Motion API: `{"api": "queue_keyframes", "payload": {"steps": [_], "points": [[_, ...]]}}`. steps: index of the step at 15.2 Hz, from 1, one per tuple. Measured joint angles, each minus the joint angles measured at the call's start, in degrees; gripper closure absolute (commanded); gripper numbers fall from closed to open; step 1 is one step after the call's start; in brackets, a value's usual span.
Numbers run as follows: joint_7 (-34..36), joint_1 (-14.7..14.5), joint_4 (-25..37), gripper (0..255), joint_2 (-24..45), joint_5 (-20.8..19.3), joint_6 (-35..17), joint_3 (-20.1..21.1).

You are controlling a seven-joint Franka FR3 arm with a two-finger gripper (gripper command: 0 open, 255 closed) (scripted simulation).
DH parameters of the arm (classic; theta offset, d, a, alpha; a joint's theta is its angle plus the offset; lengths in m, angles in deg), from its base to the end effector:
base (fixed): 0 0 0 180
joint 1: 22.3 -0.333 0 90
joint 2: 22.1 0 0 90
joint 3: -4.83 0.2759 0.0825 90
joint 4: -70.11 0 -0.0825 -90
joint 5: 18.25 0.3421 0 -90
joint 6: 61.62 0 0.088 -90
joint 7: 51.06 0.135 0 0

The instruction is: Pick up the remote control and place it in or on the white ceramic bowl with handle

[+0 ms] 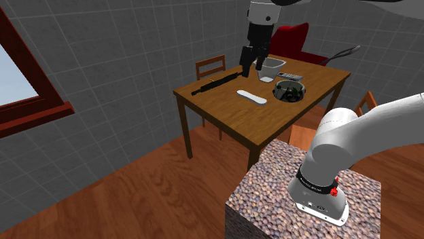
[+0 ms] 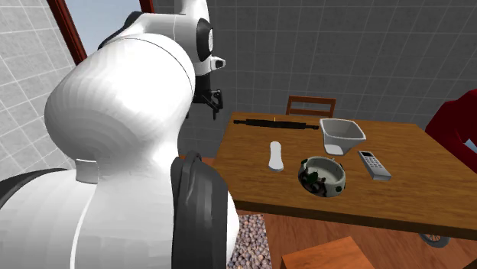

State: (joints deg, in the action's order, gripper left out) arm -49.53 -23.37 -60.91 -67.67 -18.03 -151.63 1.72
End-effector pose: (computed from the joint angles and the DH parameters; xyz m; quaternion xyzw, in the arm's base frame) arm 0.2936 -0.0142 0.5665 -0.9987 0.0237 -0.0393 0.0214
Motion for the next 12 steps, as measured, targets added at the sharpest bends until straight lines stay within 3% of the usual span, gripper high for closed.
{"api": "queue_keyframes", "payload": {"steps": [12], "points": [[-8.77, 2.75, -3.04, 0, 10.28, -4.79, -11.92, -9.12]]}}
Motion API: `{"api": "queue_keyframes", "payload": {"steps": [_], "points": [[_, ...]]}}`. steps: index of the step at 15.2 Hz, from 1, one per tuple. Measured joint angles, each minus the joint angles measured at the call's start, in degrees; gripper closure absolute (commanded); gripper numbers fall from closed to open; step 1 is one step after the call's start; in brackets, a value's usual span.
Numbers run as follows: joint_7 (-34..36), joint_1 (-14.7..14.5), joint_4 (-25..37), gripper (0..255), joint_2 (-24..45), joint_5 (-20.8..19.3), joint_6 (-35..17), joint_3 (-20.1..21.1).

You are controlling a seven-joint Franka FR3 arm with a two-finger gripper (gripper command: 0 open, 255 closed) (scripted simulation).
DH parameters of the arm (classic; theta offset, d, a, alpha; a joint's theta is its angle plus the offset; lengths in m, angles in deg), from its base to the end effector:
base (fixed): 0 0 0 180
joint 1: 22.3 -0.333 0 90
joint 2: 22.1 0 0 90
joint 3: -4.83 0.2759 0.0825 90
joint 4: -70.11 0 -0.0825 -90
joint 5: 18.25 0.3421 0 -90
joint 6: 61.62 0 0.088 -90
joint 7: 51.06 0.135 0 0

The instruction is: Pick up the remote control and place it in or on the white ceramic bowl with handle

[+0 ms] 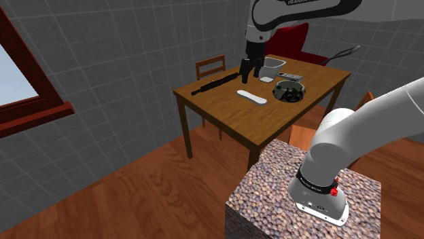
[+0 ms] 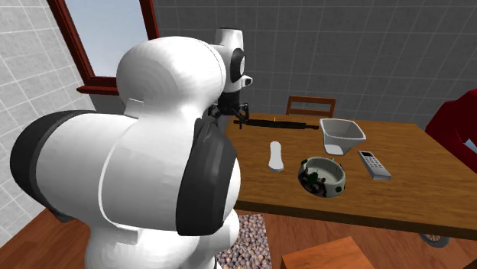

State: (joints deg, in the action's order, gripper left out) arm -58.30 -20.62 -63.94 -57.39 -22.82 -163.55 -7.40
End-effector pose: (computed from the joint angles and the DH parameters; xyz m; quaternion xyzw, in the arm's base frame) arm 0.3424 -0.1013 0.4995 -0.9990 0.0330 -0.0260 0.0181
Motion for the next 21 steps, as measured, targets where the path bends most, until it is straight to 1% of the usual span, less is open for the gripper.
{"api": "queue_keyframes", "payload": {"steps": [2, 7, 11, 16, 18, 21], "points": [[-1.89, 0.53, -0.43, 0, 2.55, -0.71, -2.76, -1.98], [-6.85, 1.4, 1.11, 0, 10.59, -1.35, -8.7, -6.84], [-11.33, 1.92, 3.7, 0, 17.84, -0.57, -12.8, -10.68], [-17.5, 2.56, 8.11, 0, 28.28, 2.66, -17.63, -14.83], [-19.77, 2.9, 10.32, 0, 32.4, 4.5, -18.89, -15.88], [-24.14, 4.21, 14.0, 0, 39.54, 8.16, -21.06, -17.29]]}}
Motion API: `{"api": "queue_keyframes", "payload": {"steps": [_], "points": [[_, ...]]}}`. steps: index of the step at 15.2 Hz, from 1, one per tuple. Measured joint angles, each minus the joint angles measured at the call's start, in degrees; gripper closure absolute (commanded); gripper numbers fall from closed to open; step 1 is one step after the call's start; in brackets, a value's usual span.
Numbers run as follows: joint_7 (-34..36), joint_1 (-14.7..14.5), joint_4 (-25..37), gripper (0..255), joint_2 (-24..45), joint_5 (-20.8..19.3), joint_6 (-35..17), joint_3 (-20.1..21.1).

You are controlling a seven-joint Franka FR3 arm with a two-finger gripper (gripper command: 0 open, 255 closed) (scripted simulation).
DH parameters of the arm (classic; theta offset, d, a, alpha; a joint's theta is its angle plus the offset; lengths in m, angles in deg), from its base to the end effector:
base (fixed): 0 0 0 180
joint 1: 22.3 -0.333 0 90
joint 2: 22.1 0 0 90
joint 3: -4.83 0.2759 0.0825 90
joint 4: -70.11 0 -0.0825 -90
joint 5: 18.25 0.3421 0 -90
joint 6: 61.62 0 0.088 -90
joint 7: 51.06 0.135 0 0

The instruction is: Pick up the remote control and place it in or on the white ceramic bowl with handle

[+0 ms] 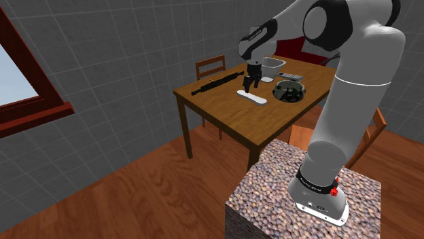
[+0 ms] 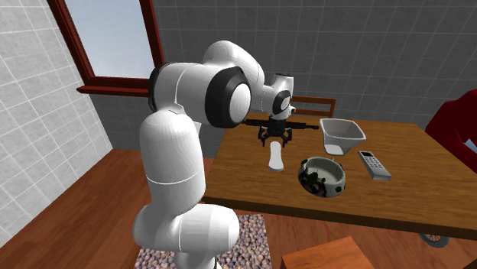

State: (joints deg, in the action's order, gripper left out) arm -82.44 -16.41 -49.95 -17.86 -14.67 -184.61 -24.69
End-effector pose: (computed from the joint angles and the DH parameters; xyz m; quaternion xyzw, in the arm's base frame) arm 0.4240 -0.2952 0.3453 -0.9986 0.0519 0.0010 0.0101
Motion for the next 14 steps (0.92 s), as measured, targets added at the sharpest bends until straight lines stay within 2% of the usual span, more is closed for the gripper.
{"api": "queue_keyframes", "payload": {"steps": [3, 10, 14], "points": [[-2.48, 1.11, 2.66, 0, 4.6, 2.49, -1.04, -0.26], [-4.25, 1.76, 0.91, 0, 7.97, 4.82, -5.6, 0.24], [-4.35, 1.79, 0.75, 0, 8.21, 5.01, -6.0, 0.31]]}}
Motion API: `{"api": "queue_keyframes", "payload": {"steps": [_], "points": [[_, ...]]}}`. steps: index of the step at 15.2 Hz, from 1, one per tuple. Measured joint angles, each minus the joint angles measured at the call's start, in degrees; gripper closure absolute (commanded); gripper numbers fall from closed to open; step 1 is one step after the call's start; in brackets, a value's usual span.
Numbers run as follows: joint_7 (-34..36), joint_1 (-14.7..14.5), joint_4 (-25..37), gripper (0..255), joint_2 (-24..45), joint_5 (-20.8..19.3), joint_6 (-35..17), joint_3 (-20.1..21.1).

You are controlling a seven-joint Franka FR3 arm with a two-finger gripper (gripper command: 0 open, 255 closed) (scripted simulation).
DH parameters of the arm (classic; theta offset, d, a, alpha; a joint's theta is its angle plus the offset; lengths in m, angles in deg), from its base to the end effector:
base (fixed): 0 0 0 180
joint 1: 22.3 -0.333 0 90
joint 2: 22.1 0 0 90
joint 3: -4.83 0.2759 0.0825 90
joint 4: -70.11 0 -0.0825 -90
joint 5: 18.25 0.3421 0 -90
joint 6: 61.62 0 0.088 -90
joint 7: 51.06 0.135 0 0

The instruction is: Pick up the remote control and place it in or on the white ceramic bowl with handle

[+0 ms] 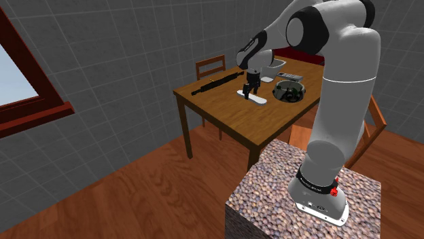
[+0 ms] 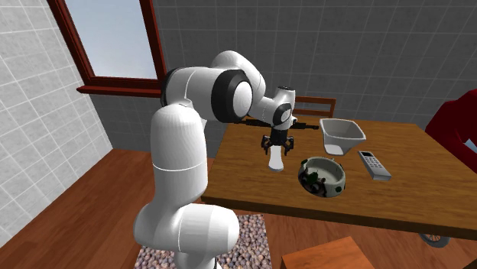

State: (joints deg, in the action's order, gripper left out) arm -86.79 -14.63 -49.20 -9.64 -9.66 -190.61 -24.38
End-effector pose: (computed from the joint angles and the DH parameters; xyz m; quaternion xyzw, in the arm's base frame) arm 0.4316 -0.3130 0.2933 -0.9985 0.0532 0.0037 0.0089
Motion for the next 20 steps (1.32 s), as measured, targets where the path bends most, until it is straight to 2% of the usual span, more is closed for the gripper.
{"api": "queue_keyframes", "payload": {"steps": [2, 3, 13, 20], "points": [[0.0, 0.0, 0.0, 0, 0.01, 0.01, -0.01, 0.0], [0.0, 0.0, 0.0, 255, 0.01, 0.01, -0.01, 0.0], [0.0, 0.01, 0.01, 255, 0.02, 0.01, -0.02, -0.01], [1.33, -0.46, 1.87, 255, -2.63, -1.9, 4.08, -0.52]]}}
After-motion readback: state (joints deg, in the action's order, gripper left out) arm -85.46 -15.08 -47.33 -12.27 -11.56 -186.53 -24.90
